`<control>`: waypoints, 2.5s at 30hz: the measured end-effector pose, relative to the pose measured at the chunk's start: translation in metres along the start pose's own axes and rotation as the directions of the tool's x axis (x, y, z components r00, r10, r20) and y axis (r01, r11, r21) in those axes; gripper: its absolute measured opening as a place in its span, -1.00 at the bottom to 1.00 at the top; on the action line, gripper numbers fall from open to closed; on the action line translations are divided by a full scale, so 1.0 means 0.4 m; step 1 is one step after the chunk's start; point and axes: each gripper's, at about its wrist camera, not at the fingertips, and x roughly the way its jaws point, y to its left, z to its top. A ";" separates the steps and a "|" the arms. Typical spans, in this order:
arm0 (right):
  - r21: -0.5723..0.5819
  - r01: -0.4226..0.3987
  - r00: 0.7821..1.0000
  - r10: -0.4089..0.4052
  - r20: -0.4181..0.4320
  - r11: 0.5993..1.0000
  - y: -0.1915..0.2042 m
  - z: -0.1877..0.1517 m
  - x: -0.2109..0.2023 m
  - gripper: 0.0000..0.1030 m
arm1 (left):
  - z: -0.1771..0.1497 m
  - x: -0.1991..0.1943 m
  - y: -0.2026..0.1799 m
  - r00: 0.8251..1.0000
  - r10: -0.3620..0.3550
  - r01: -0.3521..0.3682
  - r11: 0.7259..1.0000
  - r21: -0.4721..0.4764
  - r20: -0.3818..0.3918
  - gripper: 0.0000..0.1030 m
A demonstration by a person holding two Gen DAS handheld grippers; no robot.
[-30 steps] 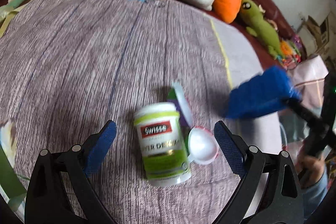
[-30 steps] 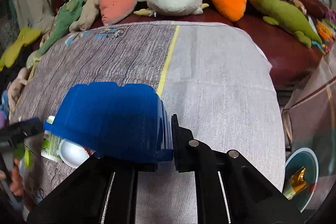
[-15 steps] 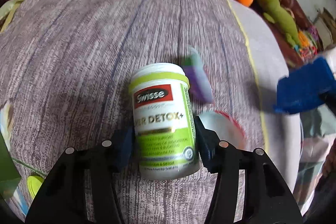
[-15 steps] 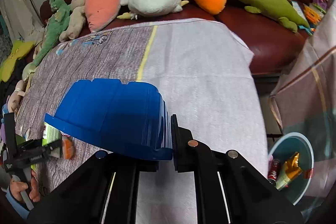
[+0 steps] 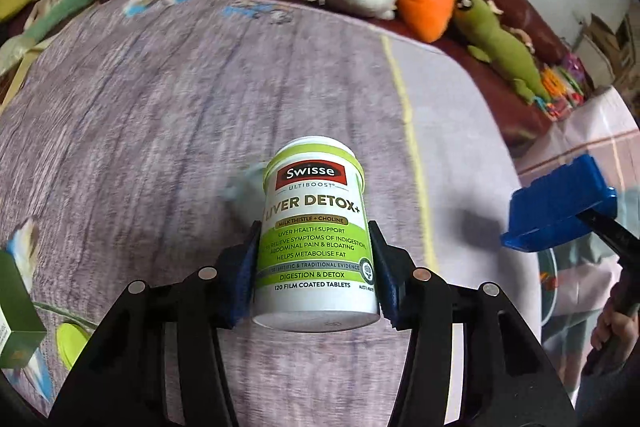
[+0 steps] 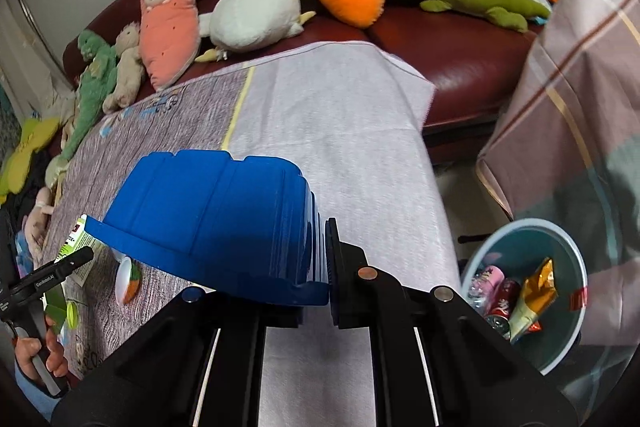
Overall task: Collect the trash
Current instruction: 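Carry bottle and tray over the teal bin and open both tools to drop them, then move both open tools back over the two capsule halves on the table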
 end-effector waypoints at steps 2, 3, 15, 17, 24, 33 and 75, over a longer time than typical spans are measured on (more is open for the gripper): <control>0.017 0.002 1.000 -0.002 0.007 1.000 -0.024 -0.004 -0.014 -0.84 | -0.002 -0.009 -0.053 0.999 -0.036 0.036 0.999 0.037 0.004 0.00; 0.031 0.005 1.000 -0.005 0.012 1.000 -0.043 -0.006 -0.023 -0.84 | -0.004 -0.010 -0.077 0.999 -0.047 0.047 0.997 0.054 0.006 0.00; 0.277 0.153 0.984 -0.173 0.047 0.949 -0.384 -0.088 -0.168 -0.84 | -0.039 0.083 -0.490 0.966 -0.232 0.256 0.914 0.314 -0.113 0.00; 0.317 0.183 0.978 -0.206 0.040 0.931 -0.446 -0.108 -0.188 -0.84 | -0.051 0.107 -0.566 0.955 -0.256 0.292 0.892 0.345 -0.147 0.00; 0.429 0.258 0.964 -0.261 -0.053 0.865 -0.636 -0.201 -0.184 -0.83 | -0.118 0.179 -0.772 0.931 -0.273 0.357 0.824 0.440 -0.244 0.00; 0.494 0.234 0.970 -0.169 -0.173 0.838 -0.734 -0.267 -0.073 -0.73 | -0.190 0.259 -0.932 0.910 -0.239 0.391 0.770 0.505 -0.339 0.00; 0.467 0.284 0.958 -0.236 -0.161 0.837 -0.756 -0.234 -0.077 0.42 | -0.330 0.386 -1.049 0.836 -0.205 0.490 0.697 0.524 -0.509 0.57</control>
